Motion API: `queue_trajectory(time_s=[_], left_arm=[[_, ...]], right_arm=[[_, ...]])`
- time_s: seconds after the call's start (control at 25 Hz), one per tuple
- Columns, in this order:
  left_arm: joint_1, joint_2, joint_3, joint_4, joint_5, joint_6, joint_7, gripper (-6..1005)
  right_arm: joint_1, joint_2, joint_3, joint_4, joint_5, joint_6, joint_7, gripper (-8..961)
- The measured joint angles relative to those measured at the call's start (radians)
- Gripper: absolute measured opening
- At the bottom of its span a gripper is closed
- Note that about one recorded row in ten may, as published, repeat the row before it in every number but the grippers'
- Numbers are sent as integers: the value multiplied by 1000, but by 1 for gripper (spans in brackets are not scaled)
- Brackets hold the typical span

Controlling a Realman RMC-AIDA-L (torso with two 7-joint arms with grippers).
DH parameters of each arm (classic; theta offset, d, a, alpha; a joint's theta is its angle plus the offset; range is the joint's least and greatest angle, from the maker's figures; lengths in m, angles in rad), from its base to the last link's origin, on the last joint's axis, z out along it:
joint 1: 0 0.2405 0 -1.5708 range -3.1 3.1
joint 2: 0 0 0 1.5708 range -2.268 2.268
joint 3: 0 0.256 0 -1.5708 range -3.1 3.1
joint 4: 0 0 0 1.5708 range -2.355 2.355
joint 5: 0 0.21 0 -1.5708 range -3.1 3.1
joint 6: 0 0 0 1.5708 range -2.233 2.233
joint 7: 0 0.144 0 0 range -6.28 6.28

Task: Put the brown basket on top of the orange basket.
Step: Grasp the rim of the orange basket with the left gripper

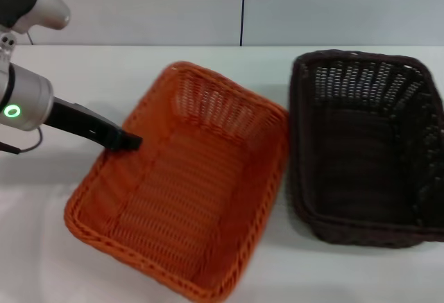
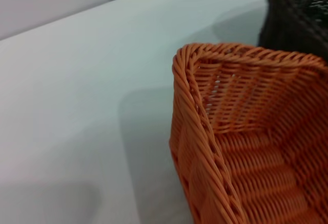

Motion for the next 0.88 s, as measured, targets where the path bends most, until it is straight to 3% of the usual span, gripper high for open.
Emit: queue_trajectory(time_s=[0.48, 0.88], left_arm=[[-25, 0, 6, -16, -49, 28, 67, 201], [-183, -7, 9, -225, -54, 14, 177, 178]], right_arm=[[1, 1, -10, 15, -1, -7, 1, 492], [0, 3, -10, 26, -1, -7, 1, 492]])
